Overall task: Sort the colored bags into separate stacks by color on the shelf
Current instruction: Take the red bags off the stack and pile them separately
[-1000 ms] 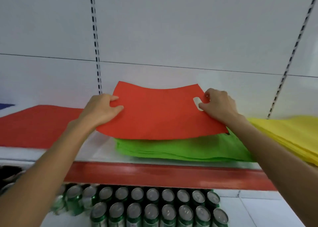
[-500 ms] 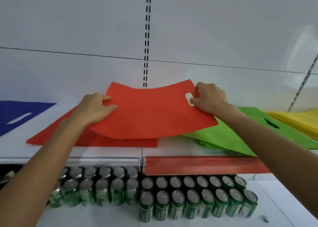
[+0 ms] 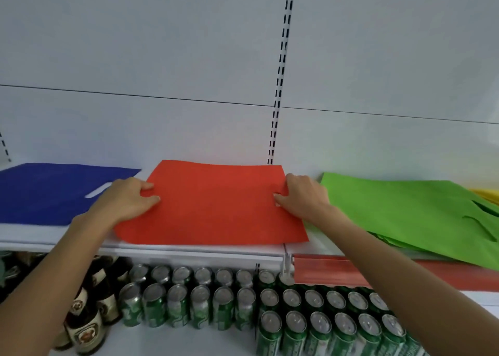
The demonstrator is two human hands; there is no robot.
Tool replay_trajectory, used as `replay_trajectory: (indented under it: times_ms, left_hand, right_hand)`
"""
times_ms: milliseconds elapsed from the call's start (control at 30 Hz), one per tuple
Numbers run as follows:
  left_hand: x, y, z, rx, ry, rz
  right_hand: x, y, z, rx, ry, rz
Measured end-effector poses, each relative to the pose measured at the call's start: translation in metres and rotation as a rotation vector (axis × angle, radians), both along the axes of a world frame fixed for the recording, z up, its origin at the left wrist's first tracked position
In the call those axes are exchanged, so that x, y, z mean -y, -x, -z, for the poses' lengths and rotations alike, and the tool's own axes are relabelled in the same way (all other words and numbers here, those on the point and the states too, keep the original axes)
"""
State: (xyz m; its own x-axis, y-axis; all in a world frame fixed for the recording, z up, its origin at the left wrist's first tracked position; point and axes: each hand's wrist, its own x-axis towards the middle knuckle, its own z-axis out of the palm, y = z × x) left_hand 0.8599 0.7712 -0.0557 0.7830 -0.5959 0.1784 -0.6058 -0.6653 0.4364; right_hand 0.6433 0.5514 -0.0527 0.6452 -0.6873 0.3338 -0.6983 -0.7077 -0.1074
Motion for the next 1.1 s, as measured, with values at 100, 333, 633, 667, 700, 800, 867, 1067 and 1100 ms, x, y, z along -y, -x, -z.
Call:
replay_trajectory:
  times_ms: [100,333,633,667,700,800,867,1067,1100]
  left_hand:
    - [-0.002,-0.008,0.004,-0.024,-0.058,0.024]
    - [0.001,-0.016,0.006,-0.021,-0.102,0.069]
    - [0.015,-0.005,-0.001,0.111,-0.144,0.055]
    - [0.021,0.001,-0.004,0.134,-0.125,0.065]
    - [0.028,0.009,-0.007,0.161,-0.106,0.087]
    - [0.056,0.038,-0.015,0.197,-0.058,0.181]
    - [0.078,0.067,-0.017,0.224,-0.044,0.264]
    - [0.147,0.161,-0.026,0.285,0.019,0.438]
    - [0.16,0.179,-0.029,0.298,0.032,0.455]
  right_hand:
    - [-0.002,-0.006,0.006,-0.004,0.002,0.016]
    - [0.001,-0.011,0.011,0.022,-0.058,-0.004]
    - [0.012,-0.004,-0.012,0.155,-0.033,-0.044]
    - [0.016,0.001,-0.021,0.21,-0.009,-0.054]
    - [0.02,0.008,-0.029,0.251,0.005,-0.045]
    - [0.038,0.037,-0.043,0.272,0.022,0.049]
    - [0.053,0.064,-0.041,0.244,0.01,0.112]
    - [0.103,0.166,-0.032,0.238,-0.017,0.246]
    - [0.113,0.185,-0.032,0.236,-0.016,0.26]
